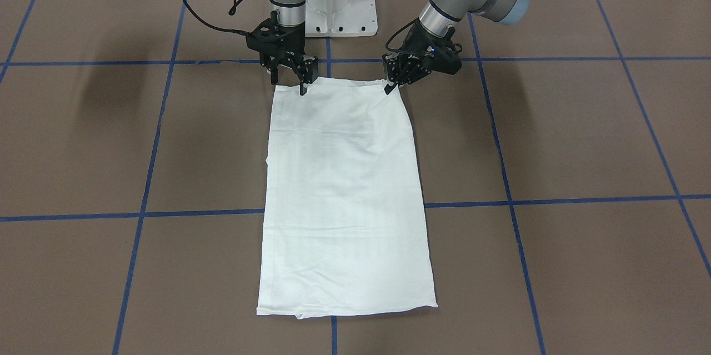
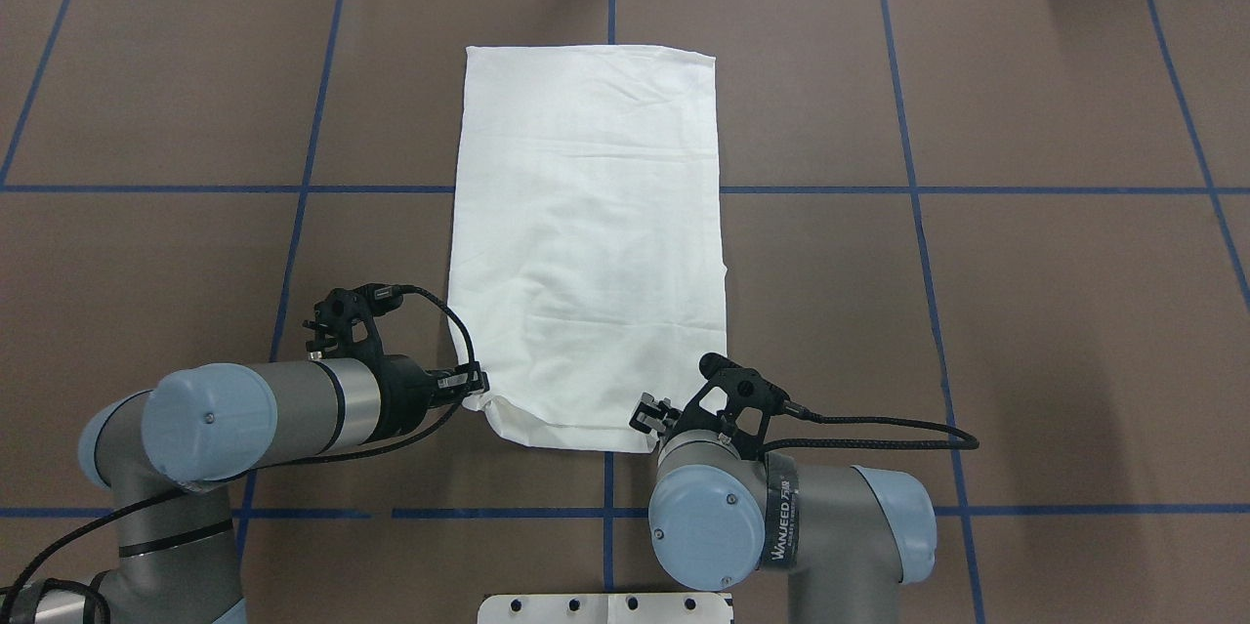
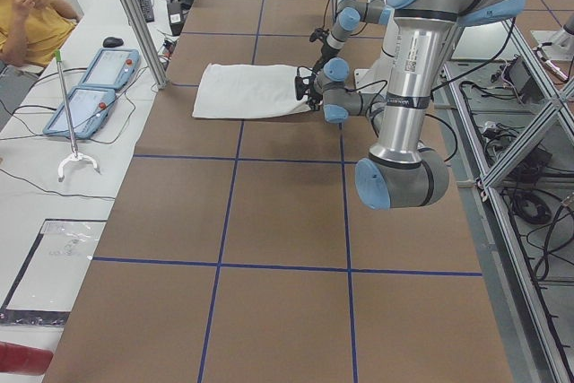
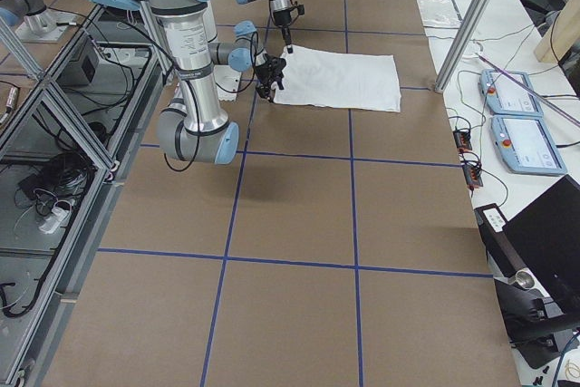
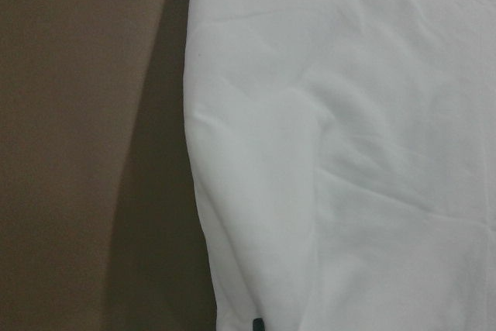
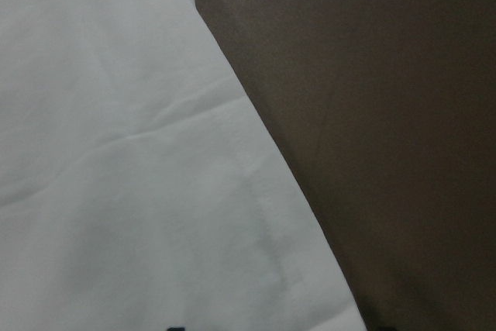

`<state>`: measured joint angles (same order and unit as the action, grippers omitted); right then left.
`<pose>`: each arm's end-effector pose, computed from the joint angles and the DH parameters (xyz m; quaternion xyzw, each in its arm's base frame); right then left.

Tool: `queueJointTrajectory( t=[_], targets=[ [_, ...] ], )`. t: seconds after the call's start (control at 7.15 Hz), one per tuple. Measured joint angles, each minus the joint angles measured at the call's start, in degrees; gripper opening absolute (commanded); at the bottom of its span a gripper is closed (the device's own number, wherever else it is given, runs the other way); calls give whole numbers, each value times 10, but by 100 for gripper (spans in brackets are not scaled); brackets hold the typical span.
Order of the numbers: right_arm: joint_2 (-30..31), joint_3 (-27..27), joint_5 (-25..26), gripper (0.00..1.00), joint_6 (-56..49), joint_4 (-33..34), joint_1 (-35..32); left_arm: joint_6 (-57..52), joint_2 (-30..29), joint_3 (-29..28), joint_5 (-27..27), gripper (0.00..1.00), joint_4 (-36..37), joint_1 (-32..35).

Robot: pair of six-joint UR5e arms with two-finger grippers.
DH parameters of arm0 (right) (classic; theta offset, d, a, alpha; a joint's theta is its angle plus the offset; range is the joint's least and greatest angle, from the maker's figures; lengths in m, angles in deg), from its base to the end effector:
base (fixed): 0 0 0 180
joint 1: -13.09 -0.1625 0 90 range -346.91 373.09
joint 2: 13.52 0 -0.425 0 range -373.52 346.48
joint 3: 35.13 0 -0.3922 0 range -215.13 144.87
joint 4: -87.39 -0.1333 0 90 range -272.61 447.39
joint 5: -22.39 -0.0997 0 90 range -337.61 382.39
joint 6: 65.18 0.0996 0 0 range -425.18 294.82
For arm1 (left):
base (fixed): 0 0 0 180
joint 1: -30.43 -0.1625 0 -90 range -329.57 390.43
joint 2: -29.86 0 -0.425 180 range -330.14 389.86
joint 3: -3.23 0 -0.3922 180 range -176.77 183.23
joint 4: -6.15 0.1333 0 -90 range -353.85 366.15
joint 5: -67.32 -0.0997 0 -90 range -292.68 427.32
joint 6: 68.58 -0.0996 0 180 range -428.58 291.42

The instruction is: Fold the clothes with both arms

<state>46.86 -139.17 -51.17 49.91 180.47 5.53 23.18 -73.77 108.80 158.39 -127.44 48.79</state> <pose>-0.6049 -0.2432 0.2689 0.0802 -0.3596 0.3085 0.8770 0.4969 -0.3034 0.3184 0.0782 0.5882 -0.1351 0.7935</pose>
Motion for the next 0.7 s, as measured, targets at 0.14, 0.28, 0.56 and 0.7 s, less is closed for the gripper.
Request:
queueJointTrajectory(
  t=[0.14, 0.28, 0.56, 0.7],
  targets=[
    [-3, 5, 1, 86, 1, -1, 0, 0, 0, 0, 0, 0, 0, 0],
    [-4, 9, 2, 83, 1, -2, 0, 0, 0, 0, 0, 0, 0, 0],
    [-7, 12, 3, 24, 1, -2, -1, 0, 0, 0, 1, 0, 0, 0],
    [-14, 12, 3, 0, 4, -2, -3, 0, 0, 0, 1, 0, 0, 0]
  ],
)
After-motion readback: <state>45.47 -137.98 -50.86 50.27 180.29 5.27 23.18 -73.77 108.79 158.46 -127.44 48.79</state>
